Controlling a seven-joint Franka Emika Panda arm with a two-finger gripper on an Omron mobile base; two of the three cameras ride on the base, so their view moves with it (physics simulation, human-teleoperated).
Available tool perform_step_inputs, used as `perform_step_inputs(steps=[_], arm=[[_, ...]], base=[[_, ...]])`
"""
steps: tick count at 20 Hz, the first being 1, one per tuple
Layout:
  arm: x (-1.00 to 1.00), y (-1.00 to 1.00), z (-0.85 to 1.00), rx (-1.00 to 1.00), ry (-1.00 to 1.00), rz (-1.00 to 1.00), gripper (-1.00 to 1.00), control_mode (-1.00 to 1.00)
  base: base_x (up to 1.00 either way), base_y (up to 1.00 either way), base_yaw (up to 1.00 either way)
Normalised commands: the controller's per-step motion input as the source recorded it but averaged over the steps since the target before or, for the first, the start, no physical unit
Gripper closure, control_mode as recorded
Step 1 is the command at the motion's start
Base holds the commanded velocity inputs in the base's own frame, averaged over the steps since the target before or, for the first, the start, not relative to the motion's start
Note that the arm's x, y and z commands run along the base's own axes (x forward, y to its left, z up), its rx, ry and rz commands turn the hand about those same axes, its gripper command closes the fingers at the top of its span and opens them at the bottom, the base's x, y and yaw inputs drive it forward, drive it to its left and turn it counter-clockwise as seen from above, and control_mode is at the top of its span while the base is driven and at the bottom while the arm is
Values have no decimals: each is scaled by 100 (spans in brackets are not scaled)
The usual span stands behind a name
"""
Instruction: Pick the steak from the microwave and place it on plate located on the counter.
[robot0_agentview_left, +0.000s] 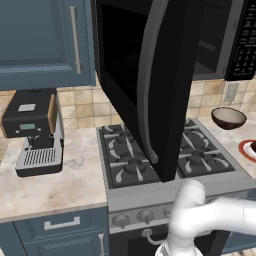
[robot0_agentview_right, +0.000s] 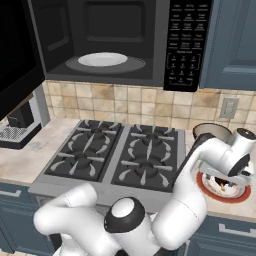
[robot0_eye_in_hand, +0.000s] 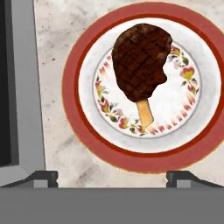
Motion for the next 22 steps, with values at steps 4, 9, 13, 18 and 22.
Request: perform_step_inputs(steps=[4, 9, 13, 18, 22], arm=[[-75, 98, 79, 0, 0, -6, -100, -100], [-61, 100, 78, -4, 0, -1, -100, -100], [-56, 100, 67, -7, 0, 0, -100, -100], [-48, 100, 64, -13, 0, 0, -100, -100], [-27, 100, 69, -13, -5, 0, -100, -100]], base=[[0, 0, 0], [0, 0, 0], [0, 0, 0], [0, 0, 0], [0, 0, 0]])
